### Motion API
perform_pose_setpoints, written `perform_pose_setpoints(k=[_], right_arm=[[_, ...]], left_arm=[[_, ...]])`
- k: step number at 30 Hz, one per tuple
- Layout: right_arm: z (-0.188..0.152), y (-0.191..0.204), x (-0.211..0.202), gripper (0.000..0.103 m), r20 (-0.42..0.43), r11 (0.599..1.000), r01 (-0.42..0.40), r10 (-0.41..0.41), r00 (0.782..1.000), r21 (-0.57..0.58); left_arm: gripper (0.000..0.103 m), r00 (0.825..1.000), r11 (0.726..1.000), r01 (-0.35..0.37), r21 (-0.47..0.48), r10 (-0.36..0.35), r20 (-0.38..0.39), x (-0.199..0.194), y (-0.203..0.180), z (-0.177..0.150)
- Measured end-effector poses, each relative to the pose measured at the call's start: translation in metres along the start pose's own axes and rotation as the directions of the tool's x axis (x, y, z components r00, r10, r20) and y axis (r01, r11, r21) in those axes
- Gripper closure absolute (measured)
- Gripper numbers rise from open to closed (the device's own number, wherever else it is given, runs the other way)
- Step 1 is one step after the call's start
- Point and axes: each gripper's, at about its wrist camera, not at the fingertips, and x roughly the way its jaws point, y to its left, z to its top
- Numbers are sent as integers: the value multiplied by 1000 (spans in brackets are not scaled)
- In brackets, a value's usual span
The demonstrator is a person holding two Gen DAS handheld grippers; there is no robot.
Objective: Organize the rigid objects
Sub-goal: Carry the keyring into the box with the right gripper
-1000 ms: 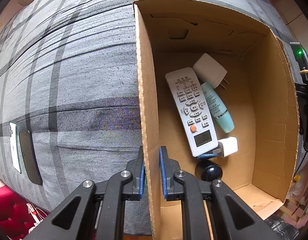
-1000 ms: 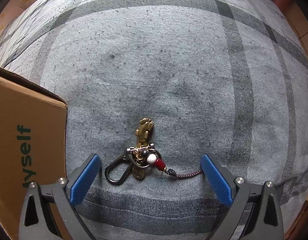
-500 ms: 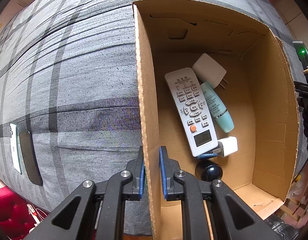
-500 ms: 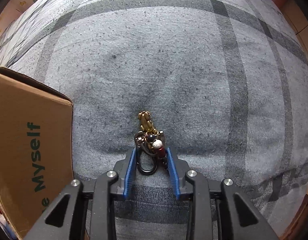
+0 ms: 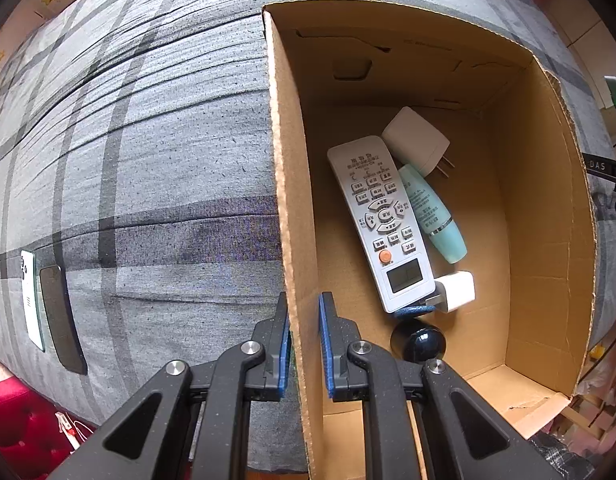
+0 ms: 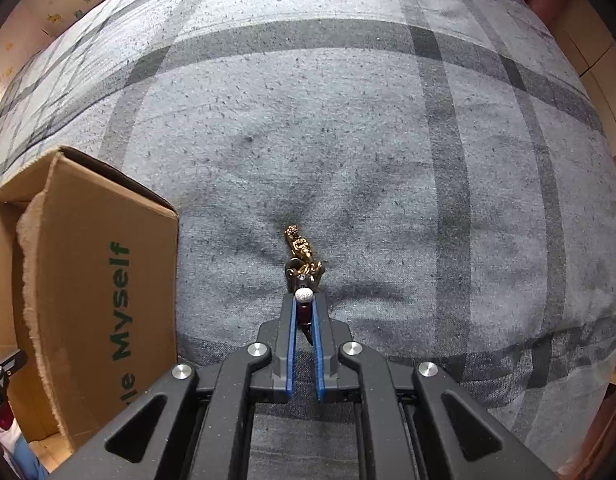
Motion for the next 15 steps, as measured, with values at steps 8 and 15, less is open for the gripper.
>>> perform_pose_setpoints(k=[8,15], right_arm=[[-1,9,-30,97,37,1000,-12,12,999,6],[-13,16,-58,97,60,1000,-6,6,998,-5]], left_arm=[[90,1000,1000,2,6,-2,5,-3,-1,-1],[90,1000,1000,5,11,-5,10,-3,-2,-2]])
